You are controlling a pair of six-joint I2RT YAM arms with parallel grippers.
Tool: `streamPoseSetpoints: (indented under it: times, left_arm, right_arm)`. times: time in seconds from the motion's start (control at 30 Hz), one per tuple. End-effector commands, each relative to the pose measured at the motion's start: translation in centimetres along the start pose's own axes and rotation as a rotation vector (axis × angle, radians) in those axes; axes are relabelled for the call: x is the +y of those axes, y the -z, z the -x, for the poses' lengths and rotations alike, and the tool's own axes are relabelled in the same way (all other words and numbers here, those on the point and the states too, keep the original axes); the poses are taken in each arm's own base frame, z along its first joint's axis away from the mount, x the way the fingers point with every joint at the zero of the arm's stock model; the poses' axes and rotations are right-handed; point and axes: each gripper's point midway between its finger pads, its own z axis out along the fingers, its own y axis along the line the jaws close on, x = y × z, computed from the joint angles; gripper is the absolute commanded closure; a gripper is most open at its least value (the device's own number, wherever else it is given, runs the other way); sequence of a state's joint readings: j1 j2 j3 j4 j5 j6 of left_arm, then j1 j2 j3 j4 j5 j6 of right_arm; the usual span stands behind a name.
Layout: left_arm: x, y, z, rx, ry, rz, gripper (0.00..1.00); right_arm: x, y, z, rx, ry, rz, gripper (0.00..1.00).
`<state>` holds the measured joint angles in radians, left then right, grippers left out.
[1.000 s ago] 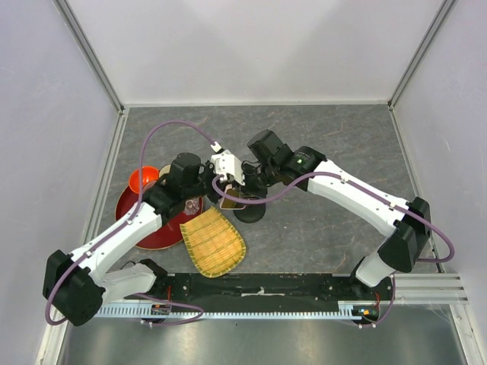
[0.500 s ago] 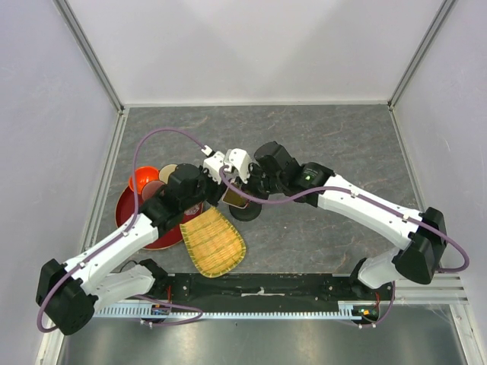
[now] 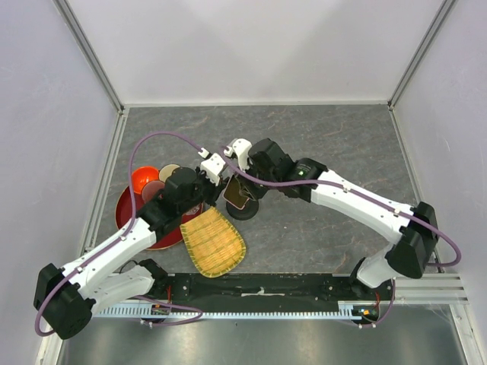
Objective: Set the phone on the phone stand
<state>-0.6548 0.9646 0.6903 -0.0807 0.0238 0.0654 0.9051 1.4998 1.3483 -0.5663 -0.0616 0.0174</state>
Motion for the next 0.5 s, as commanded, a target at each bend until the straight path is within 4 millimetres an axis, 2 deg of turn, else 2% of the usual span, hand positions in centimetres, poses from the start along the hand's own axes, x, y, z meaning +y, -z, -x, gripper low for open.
streamPoseSetpoints:
  times: [0.0,0.03,0.1,0.13,0.2,0.23,0.27,0.3,0.33,0.37,0.4,0.43,0.47]
  left_arm:
    - [2.4,2.6,7.2,-0.237,0.006,0.125,0.98]
    - [2.3,2.6,7.1,-0.231,0.005,0.125,0.98]
    - [1.9,2.6,7.2,-0.229,-0.001,0.124,0.98]
    - [1.7,2.6,7.2,-0.230,-0.001,0.119,0.98]
    - [1.5,2.6,6.6,-0.199,0.003,0.120,0.98]
    - [1.3,2.5,6.5,-0.191,0.008,0.118,0.98]
    - [1.3,2.7,7.0,-0.191,0.013,0.122,0.98]
    - [1.0,2.7,6.3,-0.152,0.043,0.122,0.98]
    - [1.0,2.8,6.3,-0.134,0.078,0.132,0.98]
    - [0.8,3.0,7.4,-0.138,0.108,0.122,0.98]
    - [0.4,3.0,6.5,-0.086,0.154,0.110,0.98]
    - [0.2,3.1,6.4,-0.062,0.188,0.108,0.98]
    - [0.2,3.1,7.3,-0.051,0.222,0.117,0.98]
  right_arm:
    - [-10.0,3.7,-10.6,0.502,-0.065,-0.522,1.00]
    - [-10.4,3.9,-9.6,0.488,-0.073,-0.545,1.00]
    - [-10.7,3.7,-9.7,0.513,-0.091,-0.576,1.00]
    - [-10.8,3.7,-9.1,0.506,-0.098,-0.591,1.00]
    - [-11.4,3.5,-9.0,0.514,-0.111,-0.617,1.00]
    - [-11.4,3.5,-8.4,0.498,-0.126,-0.617,1.00]
    - [-11.5,3.2,-8.3,0.503,-0.134,-0.624,1.00]
    - [-11.6,3.5,-8.3,0.522,-0.133,-0.628,1.00]
    - [-11.7,3.5,-7.3,0.504,-0.143,-0.635,1.00]
    - [-11.8,3.4,-7.2,0.509,-0.143,-0.638,1.00]
    - [-11.8,3.3,-6.9,0.500,-0.146,-0.640,1.00]
    - [-11.8,3.3,-6.3,0.487,-0.147,-0.637,1.00]
    - [-11.8,2.9,-6.4,0.497,-0.146,-0.636,1.00]
